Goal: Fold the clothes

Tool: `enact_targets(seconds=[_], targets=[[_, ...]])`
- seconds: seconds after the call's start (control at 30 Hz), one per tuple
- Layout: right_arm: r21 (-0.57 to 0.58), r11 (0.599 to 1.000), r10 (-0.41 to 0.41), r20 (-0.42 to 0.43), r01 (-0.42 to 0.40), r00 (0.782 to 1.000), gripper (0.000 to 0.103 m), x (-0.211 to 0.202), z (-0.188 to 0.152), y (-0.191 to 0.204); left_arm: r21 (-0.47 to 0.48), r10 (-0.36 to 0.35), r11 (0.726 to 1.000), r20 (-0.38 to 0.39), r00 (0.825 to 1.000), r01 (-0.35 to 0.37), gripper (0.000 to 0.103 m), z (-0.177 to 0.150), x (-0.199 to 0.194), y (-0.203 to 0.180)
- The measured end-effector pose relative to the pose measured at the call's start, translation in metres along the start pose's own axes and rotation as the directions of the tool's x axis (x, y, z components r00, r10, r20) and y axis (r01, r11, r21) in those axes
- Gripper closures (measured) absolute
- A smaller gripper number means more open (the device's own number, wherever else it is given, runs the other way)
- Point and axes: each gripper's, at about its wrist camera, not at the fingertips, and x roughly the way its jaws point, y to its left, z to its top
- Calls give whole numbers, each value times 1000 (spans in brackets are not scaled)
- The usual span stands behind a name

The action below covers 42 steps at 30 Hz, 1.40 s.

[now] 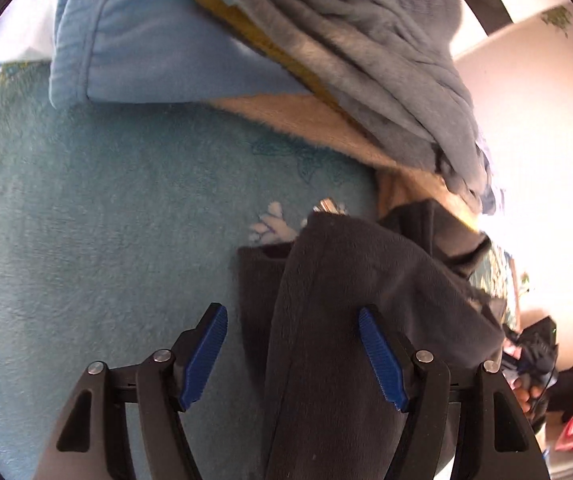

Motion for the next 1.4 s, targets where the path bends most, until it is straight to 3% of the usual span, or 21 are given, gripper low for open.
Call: enact_targets(seconds=[0.1, 0.17, 0.2, 0.27, 0.3, 0.4, 0.57, 0.73, 0.83, 1.03, 1.17, 1.27, 1.4], targets=[[-42, 999, 2, 18, -1, 1000, 61, 0, 2, 11, 29, 6, 1000, 47, 999, -7, 34, -1, -5, -7], [-73, 997, 0, 35, 3, 999, 64, -2, 3, 17, 67, 12, 998, 70, 997, -16, 46, -2, -10, -15], [-85, 996, -8, 39, 11, 999, 72, -3, 3, 20, 88, 14, 996, 78, 997, -20, 55, -3, -12, -20], [-107, 994, -24, 45, 28, 999, 84, -4, 2, 24, 132, 33, 990, 88, 996, -45, 64, -3, -11, -30], [-118, 992, -42, 47, 47, 998, 90, -4, 1, 26, 154, 43, 986, 93, 995, -57, 74, -3, -10, -35], [-141, 986, -79, 60, 86, 995, 93, -9, -1, 30, 185, 69, 979, 113, 991, -90, 91, -8, -17, -40], [-232, 966, -87, 134, 117, 987, 94, -30, -6, 52, 209, 37, 974, 219, 975, -84, 93, -15, -53, -51], [-328, 939, -39, 193, 102, 980, 94, -53, -4, 84, 244, -62, 970, 323, 944, -20, 93, -11, -99, -67], [-329, 939, -23, 227, 99, 974, 94, -55, 6, 92, 250, -60, 968, 361, 931, -34, 93, 2, -106, -76], [-219, 963, -115, 188, 156, 975, 94, -20, 25, 57, 118, 43, 990, 281, 959, -79, 93, 21, -64, -47], [-165, 971, -145, 163, 171, 976, 94, -3, 31, 33, 67, 85, 992, 259, 962, -106, 93, 24, -43, -29], [-170, 972, -135, 161, 162, 978, 94, 0, 35, 28, 78, 82, 991, 274, 958, -107, 93, 27, -47, -30], [-162, 966, -180, 127, 200, 975, 94, 15, 38, 19, 121, 177, 971, 224, 958, -208, 93, 29, -28, -34]])
